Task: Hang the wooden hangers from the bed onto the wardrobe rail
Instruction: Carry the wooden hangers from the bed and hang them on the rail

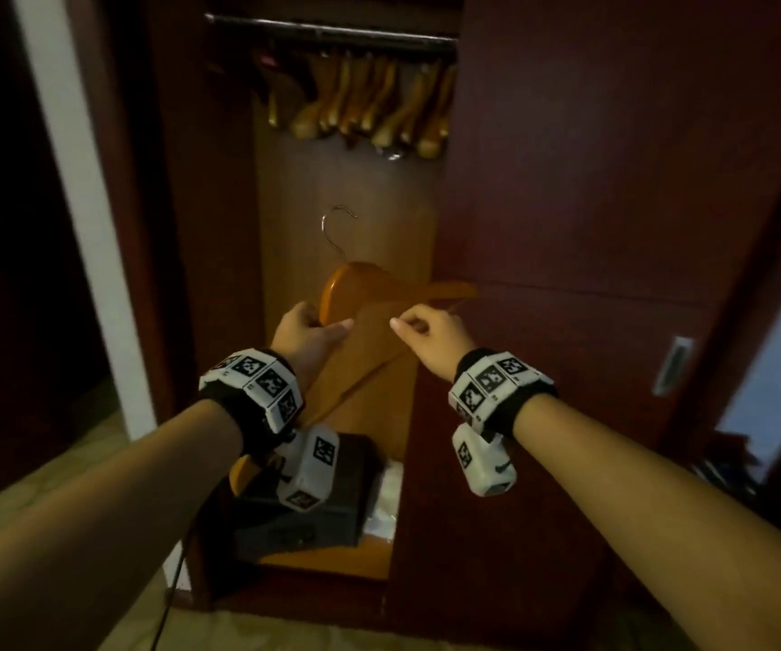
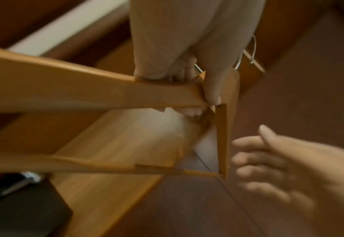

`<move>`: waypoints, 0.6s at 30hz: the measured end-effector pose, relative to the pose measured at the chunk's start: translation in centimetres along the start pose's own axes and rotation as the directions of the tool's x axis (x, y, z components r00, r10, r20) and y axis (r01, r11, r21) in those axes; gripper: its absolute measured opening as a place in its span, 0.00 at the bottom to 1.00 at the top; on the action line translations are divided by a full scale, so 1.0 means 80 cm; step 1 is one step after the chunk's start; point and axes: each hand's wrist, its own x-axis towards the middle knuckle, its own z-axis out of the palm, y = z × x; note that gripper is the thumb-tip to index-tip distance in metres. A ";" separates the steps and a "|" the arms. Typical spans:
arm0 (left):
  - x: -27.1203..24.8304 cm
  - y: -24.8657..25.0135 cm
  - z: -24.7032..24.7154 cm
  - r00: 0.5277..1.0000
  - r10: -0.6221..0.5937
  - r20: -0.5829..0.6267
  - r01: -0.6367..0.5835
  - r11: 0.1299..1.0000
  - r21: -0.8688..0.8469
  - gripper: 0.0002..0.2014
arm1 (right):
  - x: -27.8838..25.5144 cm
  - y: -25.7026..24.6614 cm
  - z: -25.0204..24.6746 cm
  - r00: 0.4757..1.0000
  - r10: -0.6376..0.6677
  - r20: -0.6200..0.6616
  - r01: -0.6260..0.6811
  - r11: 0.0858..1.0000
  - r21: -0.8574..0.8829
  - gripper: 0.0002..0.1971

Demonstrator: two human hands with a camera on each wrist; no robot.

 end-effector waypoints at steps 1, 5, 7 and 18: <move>0.014 0.001 -0.013 0.999 -0.007 -0.033 0.006 0.999 -0.032 0.13 | 0.023 -0.009 0.016 0.999 -0.022 0.032 0.020 0.998 0.060 0.17; 0.068 0.003 -0.046 0.993 -0.091 -0.076 0.071 0.970 -0.232 0.14 | 0.097 -0.033 0.093 0.972 -0.064 0.227 0.028 0.987 0.157 0.23; 0.099 0.005 -0.055 0.994 -0.107 -0.015 0.094 0.928 -0.361 0.12 | 0.128 -0.042 0.123 0.948 -0.082 0.307 0.019 0.979 0.204 0.28; 0.332 0.030 -0.104 0.978 0.049 0.204 0.027 0.934 -0.357 0.17 | 0.310 -0.083 0.172 0.933 -0.106 0.344 -0.119 0.810 0.574 0.35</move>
